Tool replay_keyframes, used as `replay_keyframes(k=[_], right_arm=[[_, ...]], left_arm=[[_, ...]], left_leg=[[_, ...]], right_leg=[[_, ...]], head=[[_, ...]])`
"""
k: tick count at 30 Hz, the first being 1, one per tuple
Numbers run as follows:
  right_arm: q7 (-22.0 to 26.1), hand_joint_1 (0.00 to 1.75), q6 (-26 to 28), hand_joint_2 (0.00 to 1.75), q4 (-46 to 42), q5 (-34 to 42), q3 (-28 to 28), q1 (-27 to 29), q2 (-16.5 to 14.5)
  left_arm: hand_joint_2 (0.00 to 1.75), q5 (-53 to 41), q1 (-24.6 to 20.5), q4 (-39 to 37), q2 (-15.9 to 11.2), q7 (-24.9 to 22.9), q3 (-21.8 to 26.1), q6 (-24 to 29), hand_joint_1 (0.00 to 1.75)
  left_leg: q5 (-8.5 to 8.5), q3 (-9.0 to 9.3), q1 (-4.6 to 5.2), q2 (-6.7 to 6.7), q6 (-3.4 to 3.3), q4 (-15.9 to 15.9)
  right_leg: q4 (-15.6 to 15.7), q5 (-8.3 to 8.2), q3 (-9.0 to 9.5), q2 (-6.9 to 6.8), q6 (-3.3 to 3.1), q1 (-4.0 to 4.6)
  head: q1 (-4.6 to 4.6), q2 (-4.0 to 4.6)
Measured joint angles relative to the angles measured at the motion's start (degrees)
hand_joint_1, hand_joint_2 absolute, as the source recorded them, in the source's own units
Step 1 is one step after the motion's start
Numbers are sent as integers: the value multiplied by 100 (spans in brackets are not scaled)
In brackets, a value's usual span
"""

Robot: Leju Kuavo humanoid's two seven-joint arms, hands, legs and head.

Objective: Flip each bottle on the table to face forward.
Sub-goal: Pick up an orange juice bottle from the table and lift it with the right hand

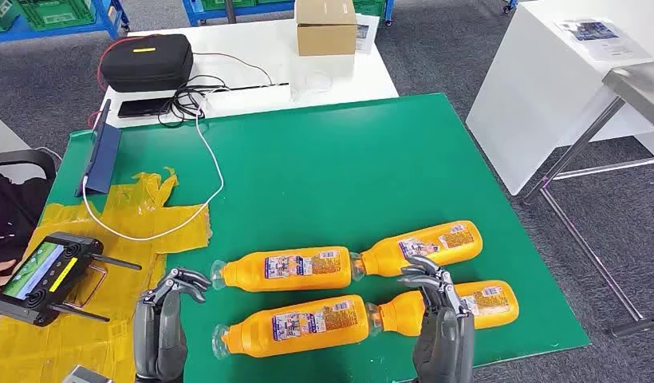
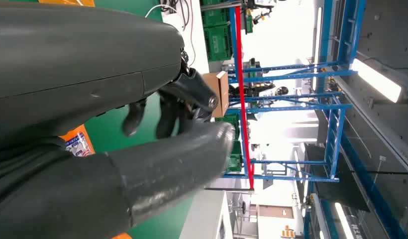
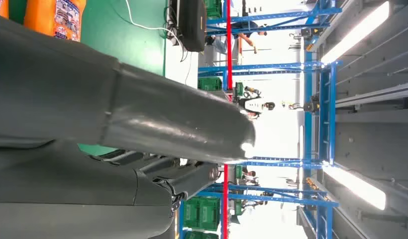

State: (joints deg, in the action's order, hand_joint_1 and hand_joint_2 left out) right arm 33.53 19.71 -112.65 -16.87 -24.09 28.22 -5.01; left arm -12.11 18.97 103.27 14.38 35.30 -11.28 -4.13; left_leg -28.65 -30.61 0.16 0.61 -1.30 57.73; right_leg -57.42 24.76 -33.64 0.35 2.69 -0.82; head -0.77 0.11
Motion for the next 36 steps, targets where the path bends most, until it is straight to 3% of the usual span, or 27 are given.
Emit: replay_keyframes(k=[6,7,8,10,11,12,15,19,31,35,36], right_arm=[[0,175,0,0,0,0,0,0,0],[0,166,0,0,0,0,0,0,0],[-8,123,-2,0,0,1,1,0,0],[-85,36,-78,0,48,75,27,-58,1],[-108,1,-184,0,149,166,83,-152,-1],[-96,0,-341,0,304,269,180,-283,-8],[125,0,-853,0,799,376,617,-614,-101],[197,0,-1191,0,1018,187,1036,-692,-340],[162,0,-1340,0,1155,-14,1403,-690,-687],[-105,0,-1189,175,1146,-445,1402,-683,-748],[-272,0,-1115,175,1132,-642,1374,-685,-744]], left_arm=[[0,0,0,0,0,0,0,0,175],[0,0,0,0,0,0,0,0,175],[0,1,0,0,0,-3,0,3,175],[0,43,-52,-45,0,-9,23,43,87],[0,93,-145,-146,0,13,69,55,44],[0,142,-278,-302,0,51,145,45,0],[0,133,-634,-798,0,147,436,-103,0],[0,-161,-734,-1009,24,109,625,-188,0],[0,-326,-762,-1103,96,49,767,-235,0],[0,-357,-761,-1109,116,42,798,-289,0],[0,-375,-762,-1116,125,38,804,-314,0]], left_leg=[[0,0,0,0,0,0],[0,0,0,0,0,0],[0,0,0,0,0,0],[0,0,0,0,0,0],[0,1,0,-1,0,0],[1,4,0,-1,-1,0],[5,17,0,-1,-3,0],[8,25,0,-2,-3,1],[7,17,0,-3,-4,1],[7,17,0,-3,-4,1],[7,17,0,-4,-4,1]], right_leg=[[0,0,0,0,0,0],[0,0,0,0,0,0],[0,0,0,0,0,0],[0,0,0,0,0,0],[0,-1,1,0,-1,0],[1,-3,4,0,-2,0],[1,-10,16,0,-11,0],[-1,-14,16,0,-14,1],[0,-13,8,0,-14,0],[0,-13,9,0,-14,1],[0,-13,9,0,-14,1]], head=[[0,0],[0,0],[0,0],[0,0],[0,0],[-1,0],[-1,0],[0,0],[0,0],[0,0],[0,0]])
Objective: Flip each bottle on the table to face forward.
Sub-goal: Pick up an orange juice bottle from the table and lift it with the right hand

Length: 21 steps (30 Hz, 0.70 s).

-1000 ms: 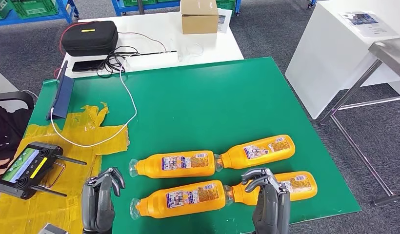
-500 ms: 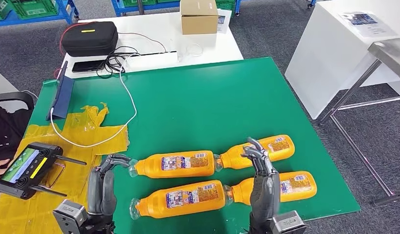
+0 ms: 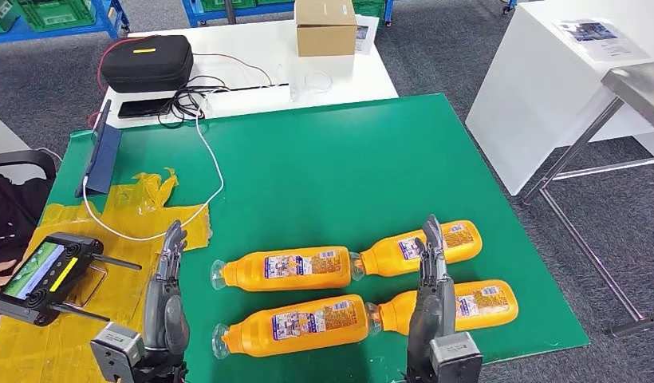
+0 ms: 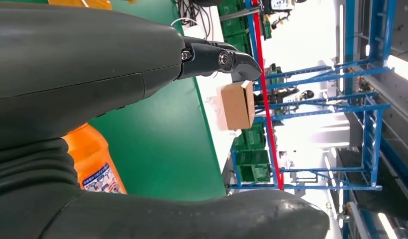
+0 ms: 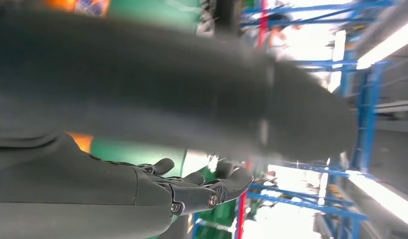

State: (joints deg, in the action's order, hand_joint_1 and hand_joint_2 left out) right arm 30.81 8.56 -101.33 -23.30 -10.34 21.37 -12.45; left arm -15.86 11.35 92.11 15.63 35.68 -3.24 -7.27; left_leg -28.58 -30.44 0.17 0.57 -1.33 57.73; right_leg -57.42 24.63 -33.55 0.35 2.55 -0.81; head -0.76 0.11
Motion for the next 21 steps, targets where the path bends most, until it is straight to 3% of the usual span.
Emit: replay_keyframes(k=[4,10,15,21], right_arm=[[-951,0,110,175,-71,-944,-285,-96,174],[-2009,0,153,175,-49,-2015,-1313,-481,828],[-2307,0,384,175,5,-2210,-2067,-699,1170],[-2573,0,275,175,99,-2393,-2556,-932,1426]], left_arm=[[0,-38,-49,-68,25,-7,14,-80,0],[0,-36,-224,-286,56,-9,14,-149,0],[0,-36,-259,-372,61,-7,11,-149,0],[0,47,-275,-387,63,-23,-2,-149,0]], left_leg=[[0,-3,0,-2,0,0],[0,0,0,-1,0,0],[0,0,0,-1,0,1],[0,-1,0,-2,0,1]], right_leg=[[0,0,0,0,0,0],[0,0,1,0,0,0],[0,0,-1,0,0,0],[0,0,-2,1,0,0]], head=[[0,0],[-1,0],[0,0],[0,0]])
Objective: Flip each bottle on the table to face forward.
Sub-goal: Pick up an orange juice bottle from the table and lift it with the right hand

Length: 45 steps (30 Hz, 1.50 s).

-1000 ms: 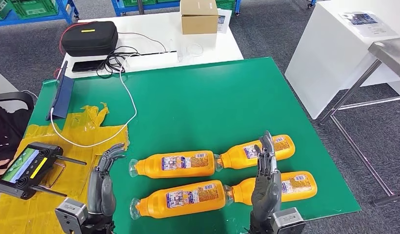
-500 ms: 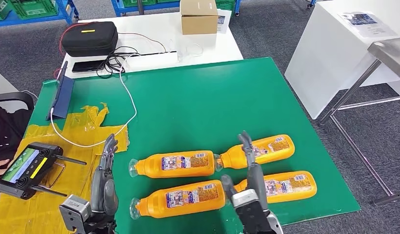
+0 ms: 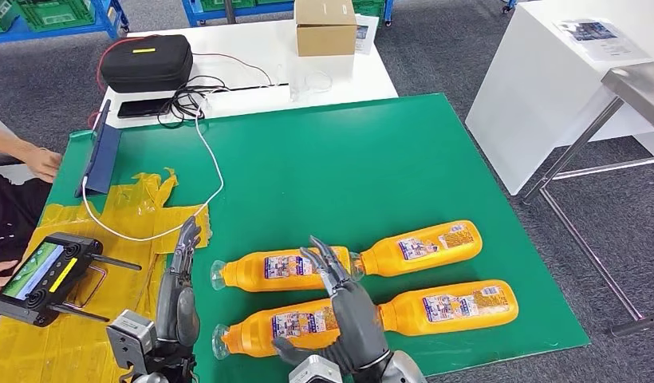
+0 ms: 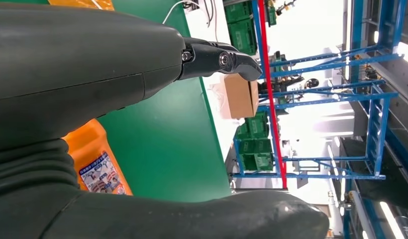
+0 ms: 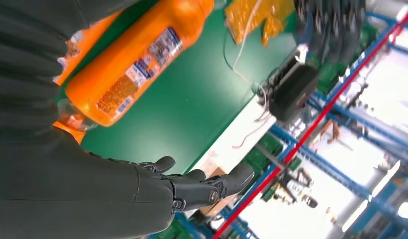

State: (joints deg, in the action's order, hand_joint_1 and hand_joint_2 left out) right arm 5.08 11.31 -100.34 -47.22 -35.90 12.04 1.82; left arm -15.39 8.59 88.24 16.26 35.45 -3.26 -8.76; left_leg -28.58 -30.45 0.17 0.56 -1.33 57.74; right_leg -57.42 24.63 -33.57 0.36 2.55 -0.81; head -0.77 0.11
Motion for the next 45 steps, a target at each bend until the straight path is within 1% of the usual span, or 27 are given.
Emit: replay_keyframes(k=[5,8,12,17,21,25,28,36,40,45], right_arm=[[-402,0,-268,175,165,116,-410,-158,389],[-654,0,-292,175,252,154,-589,-194,614],[-881,0,-294,175,336,122,-760,-233,834],[-1345,0,-334,175,362,7,-933,-297,1141],[-1542,0,-362,175,364,-145,-1011,-350,1306],[-1738,0,-527,175,362,-462,-1030,-430,1438],[-1820,0,-656,175,364,-725,-1005,-497,1483],[-1837,0,-819,175,392,-1001,-960,-590,1499],[-1701,0,-1077,175,521,-1297,-858,-726,1401],[-1488,0,-1312,175,794,-1470,-736,-921,1230]], left_arm=[[0,138,-12,-53,0,-10,-33,14,0],[0,205,-11,-69,0,1,-44,35,0],[0,231,-9,-71,0,7,-56,39,0],[0,285,7,-72,0,14,-74,33,0],[0,305,18,-72,0,16,-74,3,0],[0,312,26,-72,0,17,-71,-38,0],[0,318,34,-72,0,18,-59,-66,0],[0,319,43,-72,0,20,-20,-87,0],[0,308,40,-72,0,20,-10,-128,0],[0,306,29,-75,0,20,8,-166,0]], left_leg=[[0,1,2,2,0,0],[0,1,5,1,0,1],[0,-1,8,1,-1,1],[-1,-5,8,1,-1,1],[-1,-7,8,1,-1,1],[0,-7,9,1,-1,1],[0,-4,8,1,-1,1],[0,-6,8,1,-1,1],[0,-6,8,0,-1,1],[0,-1,8,1,-1,1]], right_leg=[[0,0,2,0,0,-1],[0,0,2,0,0,-1],[0,0,0,0,0,-1],[0,0,1,0,0,-1],[1,0,1,0,0,-1],[0,0,2,0,0,-1],[0,0,2,0,0,-1],[0,0,2,0,0,-1],[0,0,2,0,0,-1],[0,-1,2,0,0,-1]], head=[[0,0],[0,0],[0,0],[0,0],[0,0],[0,0],[0,0],[0,0],[0,0],[0,0]])
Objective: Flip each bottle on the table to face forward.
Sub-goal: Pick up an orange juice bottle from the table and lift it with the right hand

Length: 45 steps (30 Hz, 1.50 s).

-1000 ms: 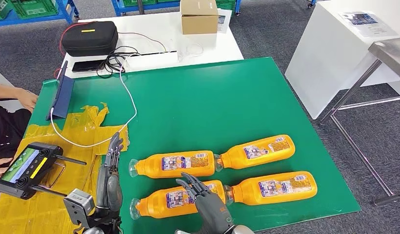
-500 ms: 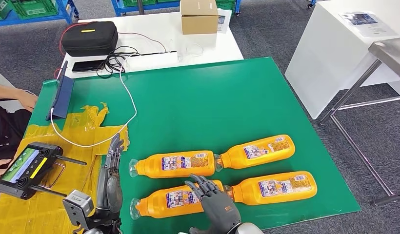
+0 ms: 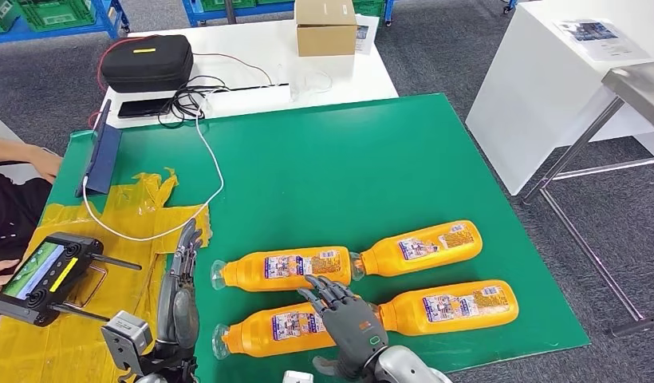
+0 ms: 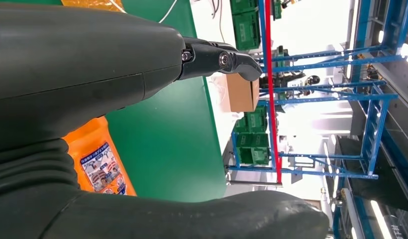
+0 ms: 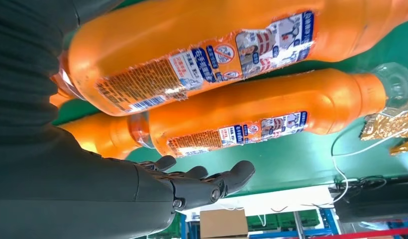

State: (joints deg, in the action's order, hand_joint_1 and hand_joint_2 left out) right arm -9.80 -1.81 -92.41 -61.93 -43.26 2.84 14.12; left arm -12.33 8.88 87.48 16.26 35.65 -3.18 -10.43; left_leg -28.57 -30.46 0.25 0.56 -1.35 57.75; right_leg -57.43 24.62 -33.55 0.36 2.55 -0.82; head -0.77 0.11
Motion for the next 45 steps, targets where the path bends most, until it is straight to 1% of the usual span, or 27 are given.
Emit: replay_keyframes(k=[7,13,16,21,26,27,30,31,35,40,42,44,45], right_arm=[[127,0,-106,175,510,-263,33,-327,-218],[165,0,-204,175,842,-269,13,-521,-349],[224,0,-294,175,1007,-214,-5,-593,-384],[381,0,-600,175,1317,-27,-122,-743,-395],[421,0,-788,175,1519,72,-255,-901,-396],[423,34,-877,175,1556,120,-296,-941,-395],[419,164,-1175,175,1723,290,-461,-1102,-361],[417,175,-1263,175,1788,350,-530,-1157,-332],[496,175,-1424,175,1931,572,-750,-1325,-191],[567,175,-1472,175,1967,656,-797,-1392,-137],[622,175,-1507,175,1962,772,-816,-1398,32],[616,175,-1471,175,1915,876,-811,-1336,220],[564,175,-1413,175,1887,897,-799,-1291,257]], left_arm=[[0,-4,-24,-13,0,0,8,-22,0],[0,-4,-61,-52,0,0,8,-32,0],[0,-5,-93,-88,0,0,8,-34,0],[0,-19,-152,-162,0,0,0,-37,0],[0,-8,-204,-221,0,-2,-9,-35,0],[0,4,-215,-231,0,-6,-16,-34,0],[0,43,-276,-281,0,-36,-62,-27,0],[0,67,-306,-310,0,-43,-84,-23,0],[0,208,-405,-414,0,-55,-142,20,0],[0,260,-450,-438,1,-83,-156,37,0],[0,623,-477,-459,25,-56,-171,222,0],[0,1094,-480,-460,66,-8,-163,528,0],[0,1221,-475,-442,82,-10,-148,650,0]], left_leg=[[0,2,0,1,0,0],[0,2,0,1,0,0],[0,2,0,1,0,0],[0,4,0,0,0,1],[0,7,0,-1,0,1],[0,9,0,-3,0,1],[0,22,0,-10,0,1],[-2,30,0,-14,0,1],[-13,63,-1,-30,2,1],[-15,73,-1,-34,1,1],[-15,95,0,-29,0,1],[-19,120,0,-21,-4,-1],[-24,130,0,-20,-8,-2]], right_leg=[[0,0,-1,0,0,0],[0,0,-1,0,0,0],[0,0,0,0,0,0],[0,0,0,0,0,0],[0,0,1,1,0,0],[0,0,1,2,0,0],[1,0,9,11,0,0],[2,0,15,15,0,0],[4,0,44,35,0,1],[5,0,50,41,0,1],[7,2,60,39,0,2],[12,9,68,37,5,3],[15,14,70,37,9,3]], head=[[0,0],[0,0],[0,0],[0,0],[0,0],[0,0],[0,0],[0,0],[1,0],[2,0],[1,0],[1,0],[2,0]])
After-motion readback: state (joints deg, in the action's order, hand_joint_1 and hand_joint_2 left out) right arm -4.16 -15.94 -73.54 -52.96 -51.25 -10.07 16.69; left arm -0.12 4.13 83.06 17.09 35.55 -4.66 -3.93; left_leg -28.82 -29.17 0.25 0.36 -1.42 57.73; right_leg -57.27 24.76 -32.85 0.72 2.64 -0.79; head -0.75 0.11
